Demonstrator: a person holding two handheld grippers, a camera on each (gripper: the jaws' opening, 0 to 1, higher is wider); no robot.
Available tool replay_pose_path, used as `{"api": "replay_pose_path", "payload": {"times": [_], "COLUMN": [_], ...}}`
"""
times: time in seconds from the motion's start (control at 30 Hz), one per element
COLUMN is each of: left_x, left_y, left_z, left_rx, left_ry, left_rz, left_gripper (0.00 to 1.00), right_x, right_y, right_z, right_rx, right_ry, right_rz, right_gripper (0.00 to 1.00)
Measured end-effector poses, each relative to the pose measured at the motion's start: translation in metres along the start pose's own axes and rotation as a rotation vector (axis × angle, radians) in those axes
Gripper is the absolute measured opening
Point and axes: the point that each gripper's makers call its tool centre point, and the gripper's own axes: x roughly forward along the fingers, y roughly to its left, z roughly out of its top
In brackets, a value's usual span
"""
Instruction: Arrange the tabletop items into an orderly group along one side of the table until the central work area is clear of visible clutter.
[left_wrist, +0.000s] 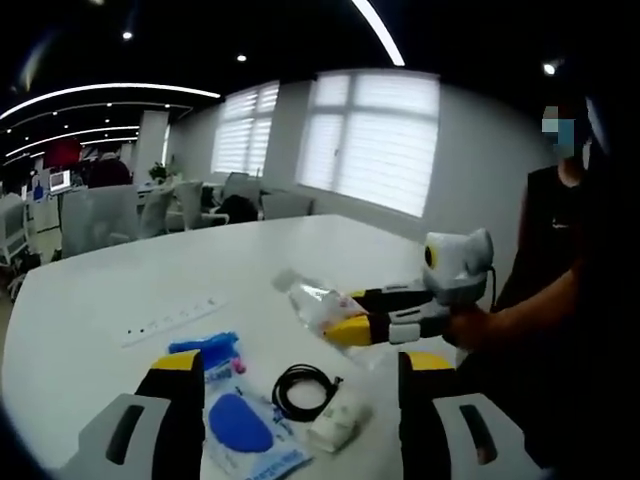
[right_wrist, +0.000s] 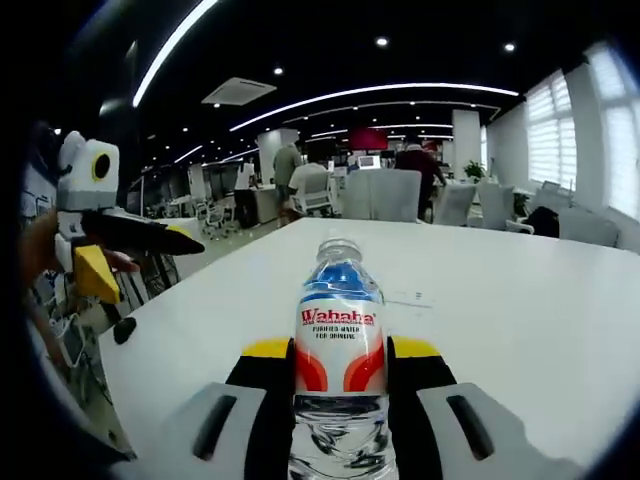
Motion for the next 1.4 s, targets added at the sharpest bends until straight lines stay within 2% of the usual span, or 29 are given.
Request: {"api": "replay_pose_path", "payload": {"times": [0.23, 0.43, 0.67, 0.77, 0.93, 1.1, 1.4], "left_x": [0.003, 0.007, 0.011, 0.013, 0.018, 0.022, 0.023], "left_y": [-0.005, -0.013, -0.016, -0.016, -0.014, -0.021, -0.026], "left_z": [0.016, 0.021, 0.039, 0.048, 0.057, 0.065, 0.078], "left_rx": [-0.038, -0.081, -0.172, -0.236, -0.294, -0.329, -0.349], "left_ry": [-0.02, -0.024, -0.103, -0.142, -0.171, -0.194, -0.231], "left_rz": [-0.008, -0.015, -0.04, -0.053, -0.071, -0.11, -0.14], "left_gripper": [0.69, 0.63, 0.52, 0.49, 0.43, 0.41, 0.36], "right_x": [-0.014, -0.03, -0.042, -0.045, -0.048, -0.05, -0.052], "right_y": [0.016, 0.033, 0.051, 0.057, 0.066, 0.072, 0.078], "right_z": [0.012, 0.026, 0.036, 0.04, 0.049, 0.056, 0.064], "right_rx": [0.001, -0.005, 0.002, 0.01, 0.017, 0.022, 0.019], "right_ry": [-0.045, -0.085, -0.123, -0.138, -0.163, -0.185, -0.213], "right_rz": [0.023, 0.051, 0.09, 0.108, 0.132, 0.152, 0.176], "right_gripper": [0.28, 0.28, 0.28, 0.28, 0.28, 0.29, 0.29]}}
